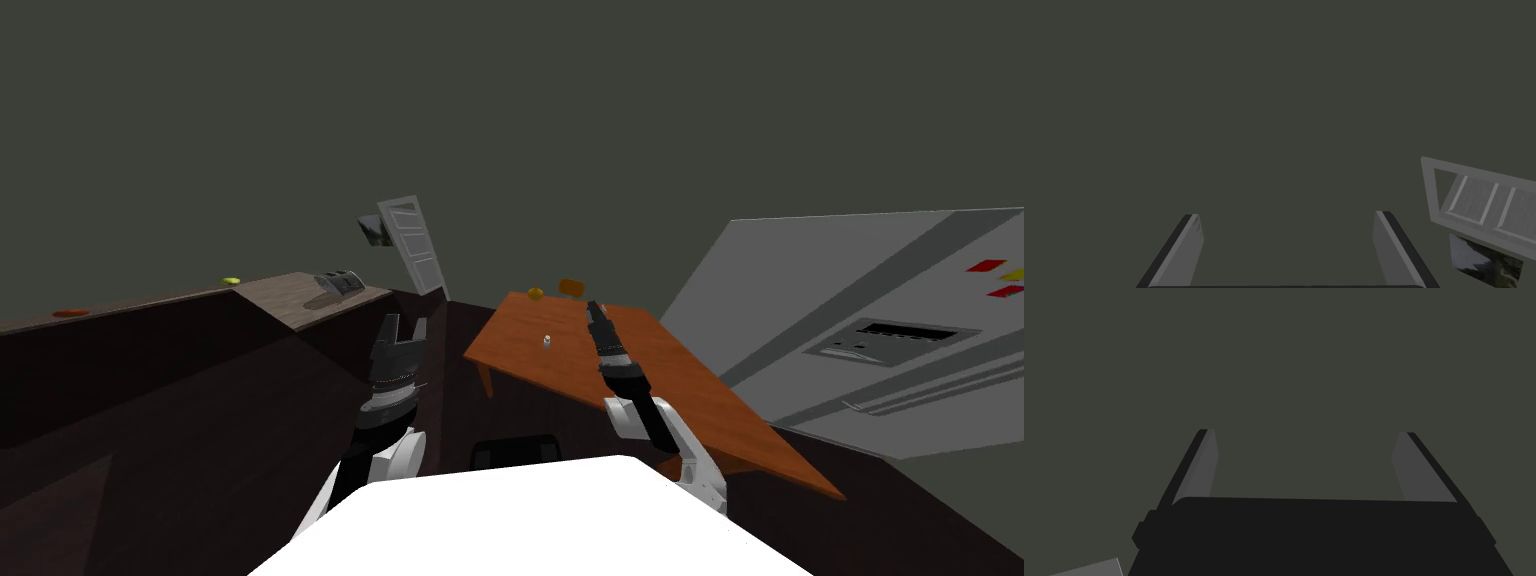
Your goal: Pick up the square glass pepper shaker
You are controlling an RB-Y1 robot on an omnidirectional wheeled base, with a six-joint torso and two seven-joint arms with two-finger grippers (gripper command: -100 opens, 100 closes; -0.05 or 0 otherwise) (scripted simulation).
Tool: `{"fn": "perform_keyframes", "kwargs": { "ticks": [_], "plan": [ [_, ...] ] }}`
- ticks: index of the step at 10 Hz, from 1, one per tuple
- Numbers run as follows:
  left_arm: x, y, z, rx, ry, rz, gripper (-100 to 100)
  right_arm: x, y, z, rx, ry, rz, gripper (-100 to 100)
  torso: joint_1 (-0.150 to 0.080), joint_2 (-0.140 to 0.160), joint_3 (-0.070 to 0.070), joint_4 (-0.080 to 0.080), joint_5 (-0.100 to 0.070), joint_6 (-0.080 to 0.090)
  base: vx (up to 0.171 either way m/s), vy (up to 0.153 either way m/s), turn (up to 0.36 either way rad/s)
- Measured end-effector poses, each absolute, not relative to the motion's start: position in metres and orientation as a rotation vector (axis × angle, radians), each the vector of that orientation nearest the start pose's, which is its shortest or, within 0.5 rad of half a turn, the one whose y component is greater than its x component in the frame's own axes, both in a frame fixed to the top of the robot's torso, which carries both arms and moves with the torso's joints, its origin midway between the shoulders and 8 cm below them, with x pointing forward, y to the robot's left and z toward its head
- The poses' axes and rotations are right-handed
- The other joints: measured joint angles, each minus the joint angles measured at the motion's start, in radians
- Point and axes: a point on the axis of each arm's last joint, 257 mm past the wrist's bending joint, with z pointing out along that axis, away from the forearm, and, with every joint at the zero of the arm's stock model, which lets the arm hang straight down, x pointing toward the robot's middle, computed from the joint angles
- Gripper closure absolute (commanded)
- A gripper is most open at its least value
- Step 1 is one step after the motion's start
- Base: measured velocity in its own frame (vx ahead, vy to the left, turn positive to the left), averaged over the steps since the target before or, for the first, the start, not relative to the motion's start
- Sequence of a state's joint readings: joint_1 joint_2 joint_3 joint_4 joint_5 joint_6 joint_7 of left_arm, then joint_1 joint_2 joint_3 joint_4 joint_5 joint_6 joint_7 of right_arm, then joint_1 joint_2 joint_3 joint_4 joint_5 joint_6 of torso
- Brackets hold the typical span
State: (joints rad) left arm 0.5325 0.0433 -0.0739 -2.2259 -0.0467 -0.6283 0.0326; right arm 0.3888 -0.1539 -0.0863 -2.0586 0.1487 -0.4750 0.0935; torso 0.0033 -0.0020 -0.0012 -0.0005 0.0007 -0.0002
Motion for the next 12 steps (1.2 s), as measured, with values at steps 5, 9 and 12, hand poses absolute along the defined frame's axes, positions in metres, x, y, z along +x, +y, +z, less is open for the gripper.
{"fn": "perform_keyframes", "kwargs": {
  "ticks": [5,9,12],
  "plan": [
    [0.334,0.246,0.012,-0.584,0.641,-1.384,0,0.425,-0.314,-0.099,0.522,1.073,0.843,-100,-0.001,0.0,0.0,0.0,0.0,0.001,0.024,0.045,0.094],
    [0.334,0.246,0.012,-0.584,0.641,-1.384,0,0.445,-0.343,-0.145,0.531,1.193,0.691,-100,0.0,0.0,0.0,0.0,0.0,0.0,0.022,0.042,0.077],
    [0.334,0.246,0.012,-0.584,0.641,-1.384,0,0.45,-0.36,-0.176,0.545,1.267,0.603,-100,-0.001,0.001,0.001,0.0,0.0,0.001,0.021,0.032,0.083]
  ]
}}
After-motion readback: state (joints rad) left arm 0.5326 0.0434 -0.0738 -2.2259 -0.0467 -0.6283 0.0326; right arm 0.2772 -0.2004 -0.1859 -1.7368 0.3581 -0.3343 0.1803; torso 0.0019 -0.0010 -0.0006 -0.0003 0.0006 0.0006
